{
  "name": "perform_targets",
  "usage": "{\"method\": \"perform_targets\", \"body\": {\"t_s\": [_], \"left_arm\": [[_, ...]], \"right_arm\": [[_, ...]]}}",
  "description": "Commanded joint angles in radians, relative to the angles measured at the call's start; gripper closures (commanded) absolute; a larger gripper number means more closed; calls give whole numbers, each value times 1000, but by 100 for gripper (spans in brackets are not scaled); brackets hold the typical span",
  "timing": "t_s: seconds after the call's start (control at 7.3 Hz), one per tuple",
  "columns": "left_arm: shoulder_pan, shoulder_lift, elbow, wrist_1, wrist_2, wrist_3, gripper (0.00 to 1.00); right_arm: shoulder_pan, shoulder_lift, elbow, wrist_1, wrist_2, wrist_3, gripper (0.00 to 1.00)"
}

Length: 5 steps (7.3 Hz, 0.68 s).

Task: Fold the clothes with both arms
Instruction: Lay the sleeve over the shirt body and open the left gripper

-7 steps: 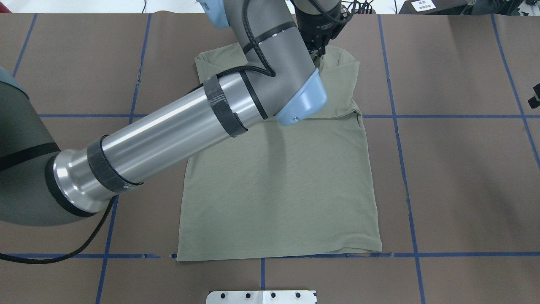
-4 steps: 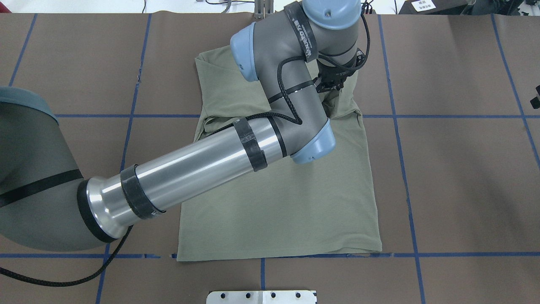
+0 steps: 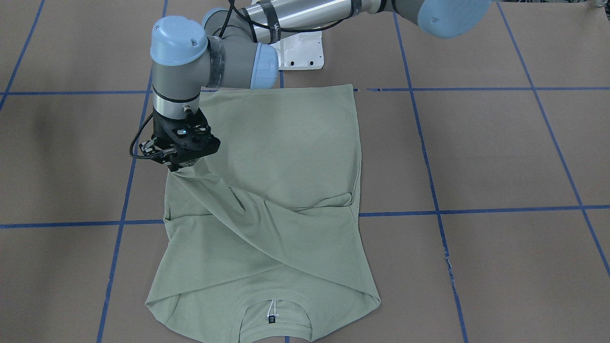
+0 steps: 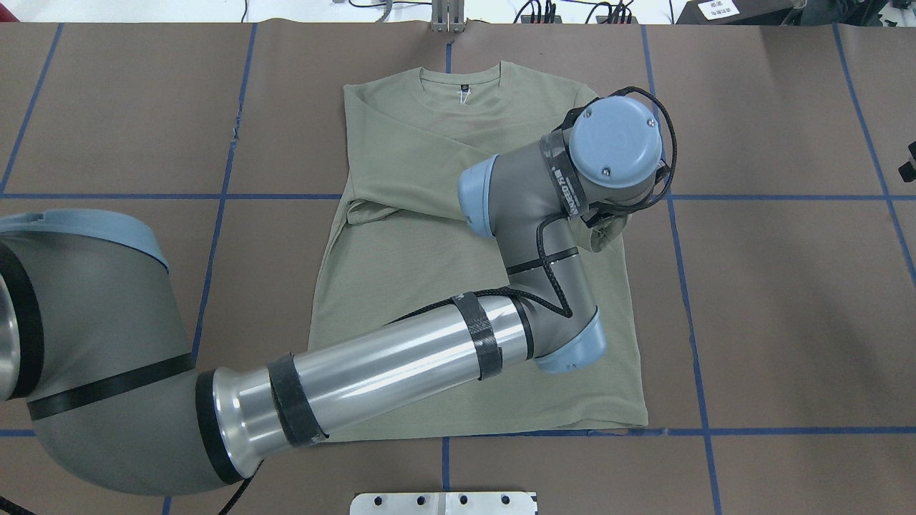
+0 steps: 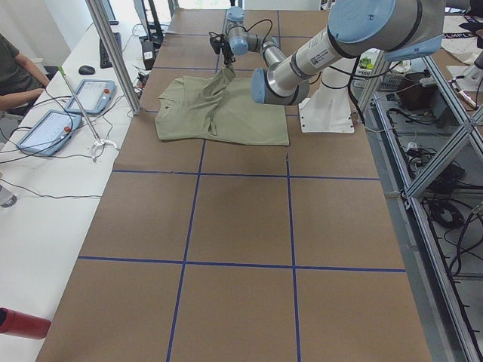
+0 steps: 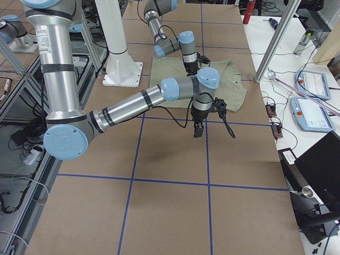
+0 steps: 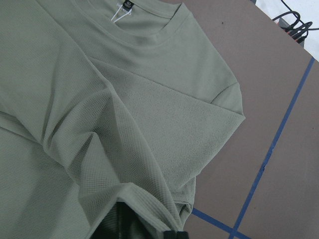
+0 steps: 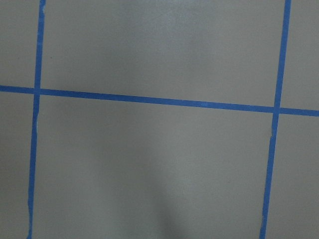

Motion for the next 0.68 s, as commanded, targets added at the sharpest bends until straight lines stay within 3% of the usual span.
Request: {"method": "perform_targets", "body": {"t_s": [0.0, 0.55], "left_arm": [[-13, -3, 43, -107, 68, 26, 0], [-31, 22, 37, -73, 54, 130, 0]], "right_arm": [[0, 2, 0, 1, 30, 3, 0], [-3, 3, 21, 9, 74, 14, 0]]}}
